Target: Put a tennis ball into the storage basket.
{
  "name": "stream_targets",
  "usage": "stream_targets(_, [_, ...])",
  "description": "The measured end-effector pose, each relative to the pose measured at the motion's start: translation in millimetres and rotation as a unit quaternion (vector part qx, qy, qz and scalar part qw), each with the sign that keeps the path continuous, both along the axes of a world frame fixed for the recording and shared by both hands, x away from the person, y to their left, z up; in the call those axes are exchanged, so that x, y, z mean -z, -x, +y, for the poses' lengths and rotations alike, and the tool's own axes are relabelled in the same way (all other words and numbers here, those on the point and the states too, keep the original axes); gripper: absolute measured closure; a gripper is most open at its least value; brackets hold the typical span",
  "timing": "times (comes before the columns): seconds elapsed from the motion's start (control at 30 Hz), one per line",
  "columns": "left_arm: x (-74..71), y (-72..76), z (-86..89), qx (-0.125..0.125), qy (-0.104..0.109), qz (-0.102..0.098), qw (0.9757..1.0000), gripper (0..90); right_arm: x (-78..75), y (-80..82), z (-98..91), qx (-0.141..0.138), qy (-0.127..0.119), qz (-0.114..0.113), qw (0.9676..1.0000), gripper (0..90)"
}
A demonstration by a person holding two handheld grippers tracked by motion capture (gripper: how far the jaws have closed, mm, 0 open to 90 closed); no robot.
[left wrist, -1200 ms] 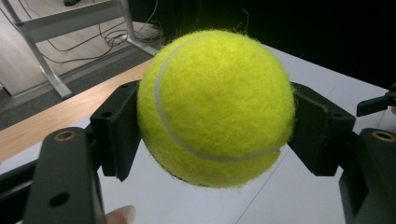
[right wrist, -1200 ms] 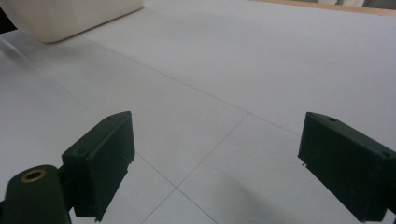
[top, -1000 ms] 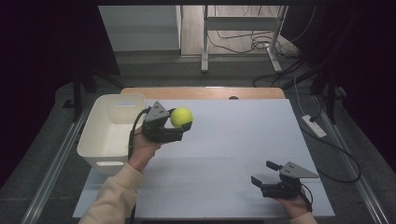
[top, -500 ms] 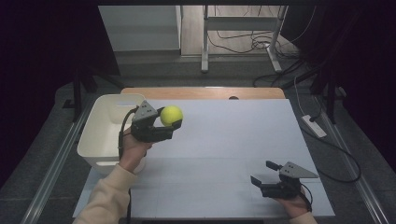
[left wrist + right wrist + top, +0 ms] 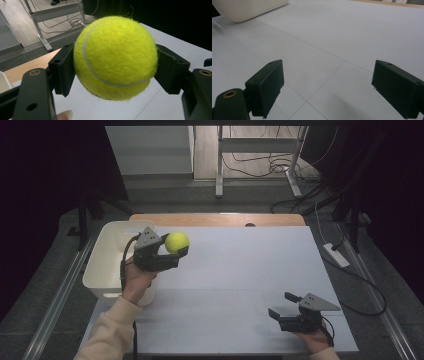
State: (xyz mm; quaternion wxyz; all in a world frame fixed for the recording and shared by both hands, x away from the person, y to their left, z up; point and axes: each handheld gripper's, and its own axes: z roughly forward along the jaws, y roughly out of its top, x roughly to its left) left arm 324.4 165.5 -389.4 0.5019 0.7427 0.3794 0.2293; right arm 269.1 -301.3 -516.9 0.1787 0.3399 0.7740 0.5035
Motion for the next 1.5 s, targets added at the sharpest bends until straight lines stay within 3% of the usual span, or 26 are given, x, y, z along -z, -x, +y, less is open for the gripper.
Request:
stream_targets(0.9, [-1.1,1.6,31.0,-0.041,0.000,-0.002,0.9992,26.8,-0.3,0.0,0.8,-0.002,-0.003,-0.001,1.0000,10.6])
stream_targets(1.5, [0.9,1.8,59.4,-0.081,-0.004,0.005,0.9967,26.8,-0.1,-0.2,0.7,-0.002,-0.001,-0.001,1.0000,10.6])
